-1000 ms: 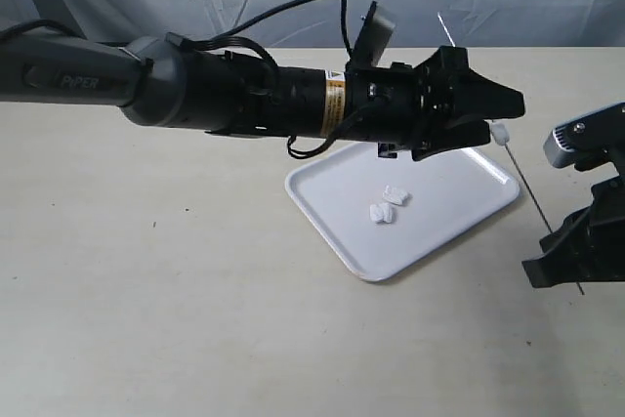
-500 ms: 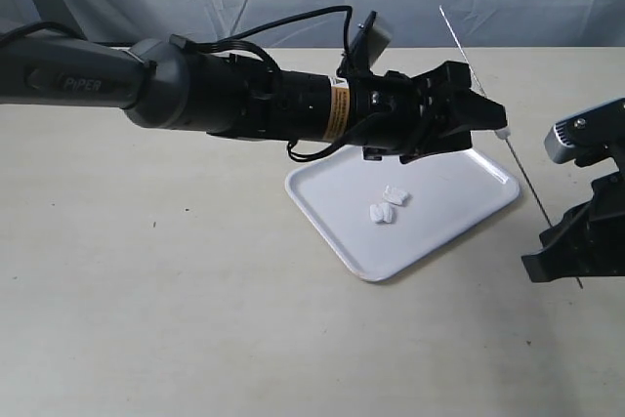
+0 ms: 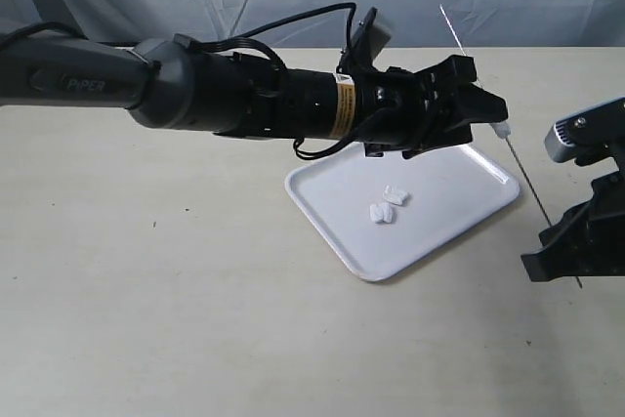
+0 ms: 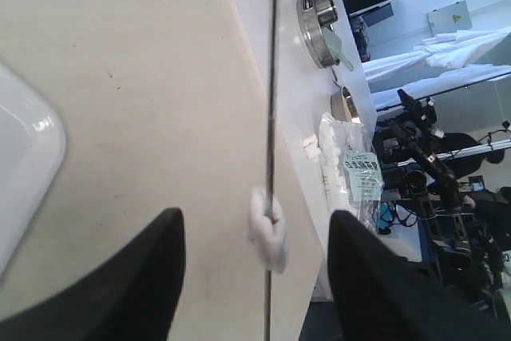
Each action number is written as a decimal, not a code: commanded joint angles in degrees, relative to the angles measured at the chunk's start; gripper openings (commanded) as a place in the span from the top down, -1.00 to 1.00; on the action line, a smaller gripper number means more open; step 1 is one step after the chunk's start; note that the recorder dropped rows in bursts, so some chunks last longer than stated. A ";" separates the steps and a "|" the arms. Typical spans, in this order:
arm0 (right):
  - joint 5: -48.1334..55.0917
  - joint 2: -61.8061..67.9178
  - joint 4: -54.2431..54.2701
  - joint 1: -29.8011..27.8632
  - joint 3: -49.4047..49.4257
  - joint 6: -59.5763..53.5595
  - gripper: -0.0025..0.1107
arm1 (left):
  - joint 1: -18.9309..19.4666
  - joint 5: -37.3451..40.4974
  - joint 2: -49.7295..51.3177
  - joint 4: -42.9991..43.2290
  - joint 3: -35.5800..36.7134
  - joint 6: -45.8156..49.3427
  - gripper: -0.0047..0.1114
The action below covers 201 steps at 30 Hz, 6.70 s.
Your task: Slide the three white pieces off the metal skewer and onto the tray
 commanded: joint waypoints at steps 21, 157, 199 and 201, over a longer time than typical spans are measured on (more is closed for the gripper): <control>0.38 0.06 0.01 -0.04 -0.28 -0.01 0.97 | -1.65 2.40 -0.44 -1.83 -1.05 1.43 0.74; 20.68 20.52 4.04 3.29 -29.39 -6.62 0.97 | 33.37 -21.67 -57.66 32.59 21.79 7.08 0.92; 14.31 -33.41 8.02 -0.03 -6.15 -18.56 0.97 | 42.36 28.48 -111.17 32.59 74.45 6.86 0.92; 13.74 -34.14 6.68 -1.20 -5.20 -16.37 0.97 | 42.36 29.70 -111.17 31.52 75.02 10.08 0.92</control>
